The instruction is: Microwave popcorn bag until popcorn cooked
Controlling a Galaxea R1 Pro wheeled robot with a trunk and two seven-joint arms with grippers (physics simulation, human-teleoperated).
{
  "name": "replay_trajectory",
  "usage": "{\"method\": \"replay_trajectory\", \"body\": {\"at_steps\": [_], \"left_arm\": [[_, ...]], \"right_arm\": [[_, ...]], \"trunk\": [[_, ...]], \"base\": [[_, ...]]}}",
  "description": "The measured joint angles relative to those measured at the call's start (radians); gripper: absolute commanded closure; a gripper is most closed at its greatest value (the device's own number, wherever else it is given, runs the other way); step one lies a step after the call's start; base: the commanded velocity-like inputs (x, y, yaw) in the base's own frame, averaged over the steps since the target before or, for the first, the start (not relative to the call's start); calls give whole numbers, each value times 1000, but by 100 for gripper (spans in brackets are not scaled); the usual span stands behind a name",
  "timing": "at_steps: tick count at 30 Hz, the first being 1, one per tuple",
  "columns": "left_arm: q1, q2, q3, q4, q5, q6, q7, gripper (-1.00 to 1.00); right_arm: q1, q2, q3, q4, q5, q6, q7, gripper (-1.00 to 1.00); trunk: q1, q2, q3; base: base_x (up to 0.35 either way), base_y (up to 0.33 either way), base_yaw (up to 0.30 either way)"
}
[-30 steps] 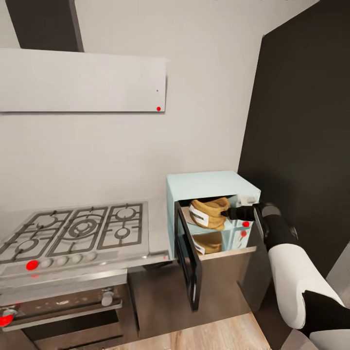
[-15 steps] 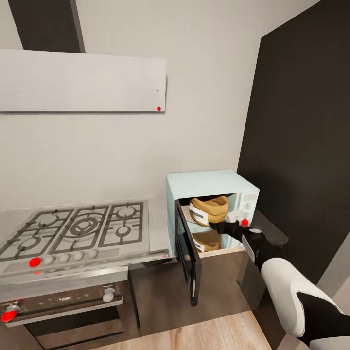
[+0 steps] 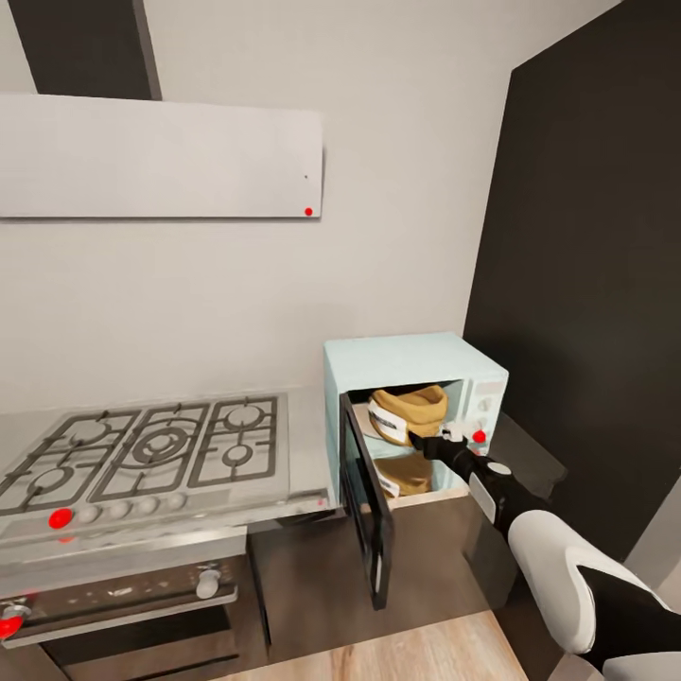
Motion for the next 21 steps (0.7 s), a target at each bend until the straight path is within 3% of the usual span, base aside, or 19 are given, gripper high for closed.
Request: {"method": "replay_trajectory", "body": {"at_steps": [15, 21], "left_arm": [[0, 0, 0, 0, 0, 0, 0, -100], [0, 0, 0, 0, -2, -3, 0, -100]], "right_arm": [[0, 4, -3, 2, -1, 0, 0, -100], [0, 7, -1, 32, 8, -2, 17, -100]], "trunk": [[0, 0, 0], [1, 0, 0]], "base": [[312, 0, 0], [33, 0, 0]]}}
